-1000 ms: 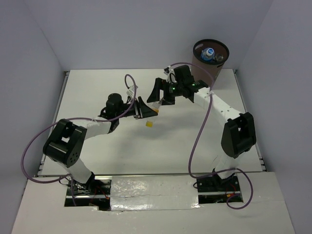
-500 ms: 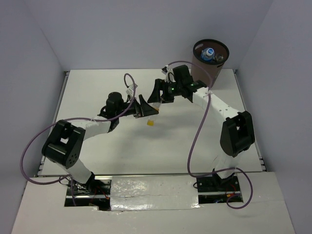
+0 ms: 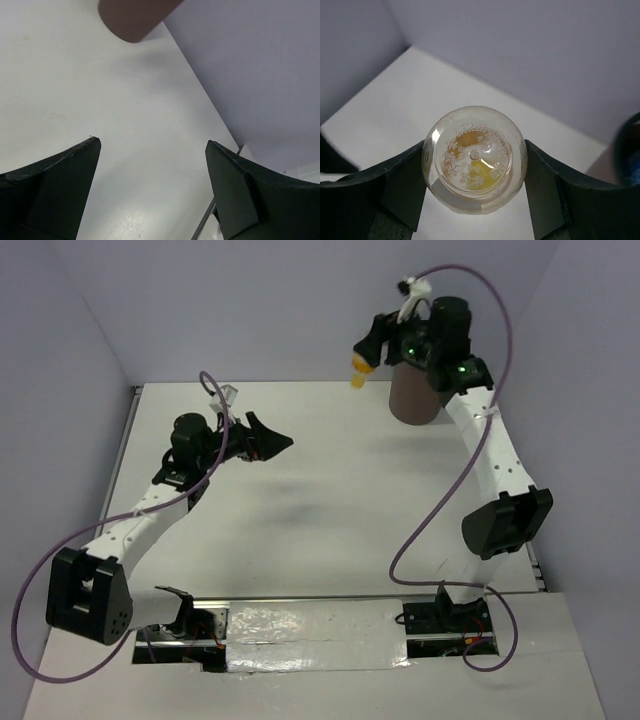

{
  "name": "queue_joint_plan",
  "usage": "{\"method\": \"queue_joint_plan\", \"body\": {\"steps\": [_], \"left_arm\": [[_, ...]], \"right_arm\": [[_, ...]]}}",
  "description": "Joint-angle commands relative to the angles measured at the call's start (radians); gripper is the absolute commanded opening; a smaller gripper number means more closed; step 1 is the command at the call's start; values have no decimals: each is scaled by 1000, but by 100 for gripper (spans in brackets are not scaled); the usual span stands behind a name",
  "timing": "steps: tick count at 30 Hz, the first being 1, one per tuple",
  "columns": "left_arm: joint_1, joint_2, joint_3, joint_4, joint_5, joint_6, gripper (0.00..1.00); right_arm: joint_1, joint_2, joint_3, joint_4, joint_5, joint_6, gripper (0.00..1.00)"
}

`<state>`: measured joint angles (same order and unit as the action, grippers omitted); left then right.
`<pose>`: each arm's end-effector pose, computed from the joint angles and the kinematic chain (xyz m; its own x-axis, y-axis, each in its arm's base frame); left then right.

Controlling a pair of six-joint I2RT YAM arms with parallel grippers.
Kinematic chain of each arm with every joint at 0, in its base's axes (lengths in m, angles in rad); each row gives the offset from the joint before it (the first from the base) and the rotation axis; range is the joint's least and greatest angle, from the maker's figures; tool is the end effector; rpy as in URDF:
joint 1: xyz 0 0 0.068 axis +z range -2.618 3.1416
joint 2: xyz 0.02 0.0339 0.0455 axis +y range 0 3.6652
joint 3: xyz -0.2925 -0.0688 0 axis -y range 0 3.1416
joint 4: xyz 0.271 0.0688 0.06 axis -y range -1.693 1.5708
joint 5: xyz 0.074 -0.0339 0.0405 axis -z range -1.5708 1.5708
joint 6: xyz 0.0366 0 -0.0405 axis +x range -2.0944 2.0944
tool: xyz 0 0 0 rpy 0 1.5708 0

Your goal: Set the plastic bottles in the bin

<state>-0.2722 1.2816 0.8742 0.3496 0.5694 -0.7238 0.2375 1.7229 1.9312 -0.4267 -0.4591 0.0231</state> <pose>0.2970 -0.1034 0.3355 -0.5350 -0.4297 -0.7274 0.5213 0.5097 -0.6845 0.4057 0.1149 0.4942 -0.2251 -0.0332 -0.9738 -0.6263 0.7705 0.1185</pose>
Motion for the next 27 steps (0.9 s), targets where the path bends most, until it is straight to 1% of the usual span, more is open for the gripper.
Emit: {"method": "queue_joint_plan", "body": {"steps": [1,3,5,6,8,9,10,14,17,22,24,25,27], "left_arm": [[37,-77,-36,-93,-55,75,99],[54,-108,-76,-109,-77,75,99],[64,-152,-107,-112,-86,69,99],[68,-181,-138,-112,-98,60,99],[73,-209,-168,-109,-109,50,99],[74,-232,-194,-110,-120,43,99],[76,-244,-207,-112,-126,40,99],[79,-301,-260,-118,-151,24,99],[82,-317,-277,-126,-163,23,99],[84,-334,-279,-147,-172,26,99],[87,-334,-274,-159,-177,30,99],[85,-335,-274,-162,-177,32,99],[85,-338,-273,-167,-181,34,99]], "right_arm": [[-53,-6,98,123,143,-58,20],[-81,-2,118,181,239,-54,20],[-95,-3,97,288,325,-43,20],[-110,1,89,357,411,-43,20],[-119,35,101,403,489,-49,20],[-128,46,107,433,566,-51,20],[-132,58,110,475,604,-55,21],[-152,134,123,606,755,-67,27],[-152,188,143,635,793,-91,31],[-156,240,88,738,827,-159,38],[-164,254,65,798,838,-190,43],[-167,268,66,802,838,-195,44],[-184,274,61,798,812,-181,48]]}}
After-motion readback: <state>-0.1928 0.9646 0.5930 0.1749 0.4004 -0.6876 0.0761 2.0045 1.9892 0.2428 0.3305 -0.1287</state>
